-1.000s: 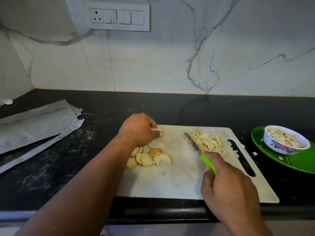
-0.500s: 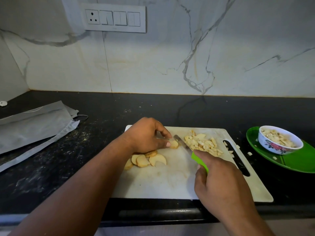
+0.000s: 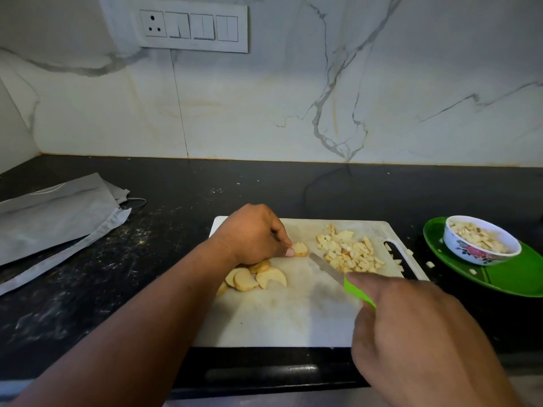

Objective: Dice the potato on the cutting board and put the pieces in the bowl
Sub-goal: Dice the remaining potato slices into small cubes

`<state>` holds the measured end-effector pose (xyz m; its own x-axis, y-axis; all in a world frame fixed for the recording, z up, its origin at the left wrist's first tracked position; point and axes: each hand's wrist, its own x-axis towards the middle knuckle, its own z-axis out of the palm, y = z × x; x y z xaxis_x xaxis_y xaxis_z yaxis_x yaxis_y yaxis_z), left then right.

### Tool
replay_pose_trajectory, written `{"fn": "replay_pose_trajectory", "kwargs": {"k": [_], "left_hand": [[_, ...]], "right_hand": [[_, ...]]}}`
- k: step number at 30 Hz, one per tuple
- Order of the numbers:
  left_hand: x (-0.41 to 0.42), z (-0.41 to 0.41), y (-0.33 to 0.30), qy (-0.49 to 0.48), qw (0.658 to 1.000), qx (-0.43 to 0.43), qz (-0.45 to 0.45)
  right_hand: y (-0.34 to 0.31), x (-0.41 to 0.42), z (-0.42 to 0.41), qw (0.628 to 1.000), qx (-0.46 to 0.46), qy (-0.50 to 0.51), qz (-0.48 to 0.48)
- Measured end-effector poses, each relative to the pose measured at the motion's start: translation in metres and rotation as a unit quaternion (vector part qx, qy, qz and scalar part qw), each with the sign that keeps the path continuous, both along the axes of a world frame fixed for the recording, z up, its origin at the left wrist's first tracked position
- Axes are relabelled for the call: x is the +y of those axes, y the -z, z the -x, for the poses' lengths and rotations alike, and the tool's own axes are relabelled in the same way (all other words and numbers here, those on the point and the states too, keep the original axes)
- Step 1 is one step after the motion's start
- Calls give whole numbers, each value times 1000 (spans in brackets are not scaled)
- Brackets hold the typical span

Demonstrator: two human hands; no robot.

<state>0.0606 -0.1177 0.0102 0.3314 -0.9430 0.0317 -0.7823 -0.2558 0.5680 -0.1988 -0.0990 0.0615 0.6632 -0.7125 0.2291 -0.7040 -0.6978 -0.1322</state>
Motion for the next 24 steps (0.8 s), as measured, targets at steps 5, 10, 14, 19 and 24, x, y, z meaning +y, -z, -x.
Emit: {"fn": "replay_pose_trajectory", "kwargs": {"k": [5,10,14,19,24], "left_hand": [[3,2,2,-22,999,34,7],[2,2,1,-26,999,38,10],[4,2,1,-19,999,38,12],[5,8,4,-20,999,40,28],[4,11,3,-36,998,45,29]], "right_hand": [[20,-8,-30,999,-24,14,25],[18,-5,-14,1000,-22,4,-6],[4,-2,2,1000,-15,11,-4],[13,-10,-23,999,-32,19,28],[24,-6,-20,1000,-16,9,-6]]}}
